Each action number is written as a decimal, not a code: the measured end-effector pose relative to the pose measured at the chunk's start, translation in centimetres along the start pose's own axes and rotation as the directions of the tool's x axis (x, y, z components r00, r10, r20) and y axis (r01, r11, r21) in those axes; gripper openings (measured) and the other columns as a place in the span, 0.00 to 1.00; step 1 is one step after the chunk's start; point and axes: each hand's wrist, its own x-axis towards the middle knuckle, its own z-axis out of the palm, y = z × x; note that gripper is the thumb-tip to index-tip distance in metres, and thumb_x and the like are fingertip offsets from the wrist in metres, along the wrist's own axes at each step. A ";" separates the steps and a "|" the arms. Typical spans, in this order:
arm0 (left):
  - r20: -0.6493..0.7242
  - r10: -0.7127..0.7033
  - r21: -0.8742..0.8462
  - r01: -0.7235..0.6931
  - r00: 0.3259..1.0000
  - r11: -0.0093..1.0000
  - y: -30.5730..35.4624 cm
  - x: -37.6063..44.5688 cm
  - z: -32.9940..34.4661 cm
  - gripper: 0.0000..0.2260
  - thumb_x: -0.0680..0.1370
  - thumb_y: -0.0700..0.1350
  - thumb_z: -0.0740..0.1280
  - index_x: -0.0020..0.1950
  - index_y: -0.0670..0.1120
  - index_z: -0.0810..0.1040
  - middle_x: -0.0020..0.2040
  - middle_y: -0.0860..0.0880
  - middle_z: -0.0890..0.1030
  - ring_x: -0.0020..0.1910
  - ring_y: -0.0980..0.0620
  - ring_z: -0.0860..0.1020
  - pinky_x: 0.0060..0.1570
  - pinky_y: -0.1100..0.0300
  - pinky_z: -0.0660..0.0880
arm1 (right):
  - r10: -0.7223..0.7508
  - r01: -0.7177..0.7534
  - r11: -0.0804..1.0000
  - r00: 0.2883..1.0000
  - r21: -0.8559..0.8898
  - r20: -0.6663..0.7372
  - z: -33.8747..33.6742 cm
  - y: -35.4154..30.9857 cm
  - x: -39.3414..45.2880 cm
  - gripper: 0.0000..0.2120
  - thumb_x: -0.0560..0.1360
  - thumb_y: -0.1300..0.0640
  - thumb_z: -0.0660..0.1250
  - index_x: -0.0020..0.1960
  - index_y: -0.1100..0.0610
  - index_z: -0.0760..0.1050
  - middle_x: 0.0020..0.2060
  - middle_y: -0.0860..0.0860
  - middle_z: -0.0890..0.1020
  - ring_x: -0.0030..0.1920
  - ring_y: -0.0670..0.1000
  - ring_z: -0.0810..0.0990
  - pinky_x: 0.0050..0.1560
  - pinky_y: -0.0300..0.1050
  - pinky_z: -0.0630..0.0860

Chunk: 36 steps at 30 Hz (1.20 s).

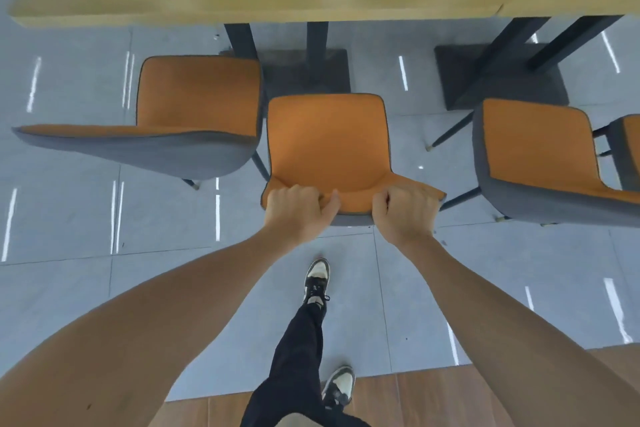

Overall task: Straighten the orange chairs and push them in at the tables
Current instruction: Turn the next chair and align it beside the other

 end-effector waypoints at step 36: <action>-0.009 0.030 -0.130 -0.031 1.000 0.991 13.2 12.9 -4.1 0.19 0.81 0.52 0.53 0.32 0.49 0.72 0.30 0.52 0.76 0.34 0.45 0.77 0.34 0.56 0.68 | -0.155 0.091 0.980 0.903 0.176 0.401 -6.3 11.0 8.4 0.22 0.83 0.49 0.55 0.75 0.54 0.66 0.75 0.53 0.68 0.73 0.55 0.66 0.73 0.52 0.60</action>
